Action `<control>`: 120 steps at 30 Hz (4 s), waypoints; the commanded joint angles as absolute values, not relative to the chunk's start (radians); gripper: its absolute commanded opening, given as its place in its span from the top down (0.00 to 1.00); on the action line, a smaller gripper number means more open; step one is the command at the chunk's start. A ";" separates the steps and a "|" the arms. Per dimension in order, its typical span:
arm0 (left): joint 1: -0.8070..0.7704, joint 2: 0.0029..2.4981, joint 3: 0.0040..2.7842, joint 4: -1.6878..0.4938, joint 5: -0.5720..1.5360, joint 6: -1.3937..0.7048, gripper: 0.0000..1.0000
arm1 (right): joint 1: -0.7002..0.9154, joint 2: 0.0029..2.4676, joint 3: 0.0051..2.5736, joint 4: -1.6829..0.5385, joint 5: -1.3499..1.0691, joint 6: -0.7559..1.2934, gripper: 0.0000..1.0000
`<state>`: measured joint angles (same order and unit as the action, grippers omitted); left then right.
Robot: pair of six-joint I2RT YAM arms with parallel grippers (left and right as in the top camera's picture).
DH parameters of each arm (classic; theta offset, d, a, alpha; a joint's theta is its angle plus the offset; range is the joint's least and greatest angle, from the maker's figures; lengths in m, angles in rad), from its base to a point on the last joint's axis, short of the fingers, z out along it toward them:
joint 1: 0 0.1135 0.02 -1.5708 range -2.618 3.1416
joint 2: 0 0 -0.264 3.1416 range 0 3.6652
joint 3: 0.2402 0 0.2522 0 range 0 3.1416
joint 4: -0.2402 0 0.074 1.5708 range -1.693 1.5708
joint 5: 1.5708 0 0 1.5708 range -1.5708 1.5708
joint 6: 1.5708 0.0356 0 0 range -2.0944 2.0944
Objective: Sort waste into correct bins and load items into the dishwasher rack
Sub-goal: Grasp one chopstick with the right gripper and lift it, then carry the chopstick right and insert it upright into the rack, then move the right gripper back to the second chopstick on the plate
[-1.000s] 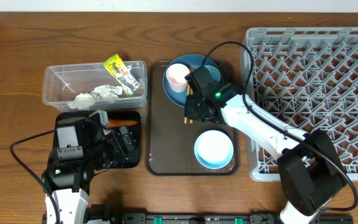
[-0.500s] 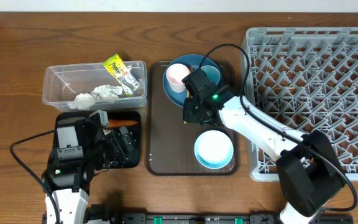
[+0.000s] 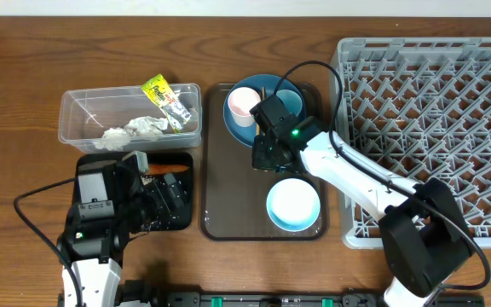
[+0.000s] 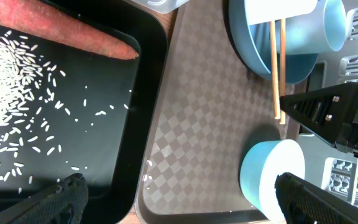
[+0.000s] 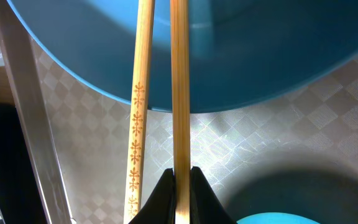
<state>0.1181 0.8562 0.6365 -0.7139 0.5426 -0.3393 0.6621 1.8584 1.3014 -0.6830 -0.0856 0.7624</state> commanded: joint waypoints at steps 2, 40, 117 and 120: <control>0.123 0.855 0.652 -0.715 0.533 -0.329 0.02 | 0.661 1.816 1.309 -0.686 -0.080 0.761 0.95; 0.123 0.855 0.652 -0.715 0.533 -0.329 0.02 | 0.417 1.309 1.304 -1.148 0.255 0.186 0.99; 0.123 0.855 0.652 -0.715 0.533 -0.329 0.02 | 0.633 1.502 1.221 -0.718 -0.259 0.607 0.40; 0.123 0.855 0.652 -0.715 0.533 -0.329 0.02 | 0.662 1.546 1.221 -0.680 -0.260 0.645 0.27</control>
